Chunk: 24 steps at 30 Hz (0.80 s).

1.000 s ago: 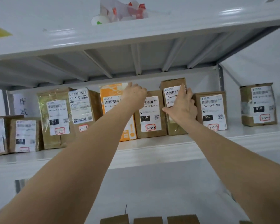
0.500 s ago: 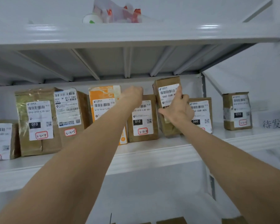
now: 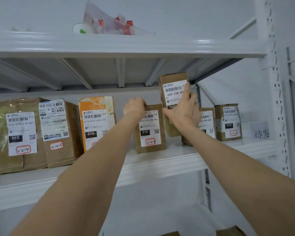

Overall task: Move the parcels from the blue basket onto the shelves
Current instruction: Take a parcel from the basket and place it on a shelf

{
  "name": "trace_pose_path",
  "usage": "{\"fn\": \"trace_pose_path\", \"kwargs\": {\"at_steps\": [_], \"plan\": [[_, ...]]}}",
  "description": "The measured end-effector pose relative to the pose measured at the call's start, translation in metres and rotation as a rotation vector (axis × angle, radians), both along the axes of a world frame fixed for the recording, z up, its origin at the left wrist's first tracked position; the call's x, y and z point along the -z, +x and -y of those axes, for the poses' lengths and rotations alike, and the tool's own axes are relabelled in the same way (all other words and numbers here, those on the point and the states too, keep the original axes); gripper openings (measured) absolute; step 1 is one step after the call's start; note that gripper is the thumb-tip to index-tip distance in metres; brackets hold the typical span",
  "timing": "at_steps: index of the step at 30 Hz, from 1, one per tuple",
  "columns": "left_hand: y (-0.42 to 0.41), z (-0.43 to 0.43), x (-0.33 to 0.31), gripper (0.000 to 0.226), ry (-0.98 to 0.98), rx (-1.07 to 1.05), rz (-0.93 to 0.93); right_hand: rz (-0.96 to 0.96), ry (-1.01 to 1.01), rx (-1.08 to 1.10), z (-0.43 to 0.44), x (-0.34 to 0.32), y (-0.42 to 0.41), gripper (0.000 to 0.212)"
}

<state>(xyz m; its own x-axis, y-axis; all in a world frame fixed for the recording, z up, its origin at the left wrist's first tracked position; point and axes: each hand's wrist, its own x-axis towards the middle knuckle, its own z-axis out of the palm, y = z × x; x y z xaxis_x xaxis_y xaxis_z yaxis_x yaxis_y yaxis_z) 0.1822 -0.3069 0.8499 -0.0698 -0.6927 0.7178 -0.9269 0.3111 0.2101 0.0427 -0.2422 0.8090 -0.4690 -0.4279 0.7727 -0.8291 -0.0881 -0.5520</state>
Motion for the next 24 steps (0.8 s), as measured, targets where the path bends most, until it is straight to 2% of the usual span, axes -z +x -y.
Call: {"fn": "trace_pose_path", "kwargs": {"at_steps": [4, 10, 18, 24], "plan": [[-0.011, -0.005, 0.005, 0.041, -0.01, -0.009, -0.006, 0.023, -0.087, -0.005, -0.01, -0.002, -0.008, 0.113], [-0.012, -0.006, 0.015, 0.047, 0.062, 0.078, -0.167, 0.119, -0.232, -0.074, -0.03, -0.01, -0.019, 0.107], [-0.027, -0.029, 0.016, 0.054, 0.14, 0.218, -0.063, 0.125, -0.27, -0.12, -0.052, -0.016, -0.012, 0.103], [0.043, -0.06, -0.007, 0.053, -0.08, 0.1, -0.196, 0.143, -0.268, -0.201, -0.058, -0.017, 0.02, 0.1]]}}
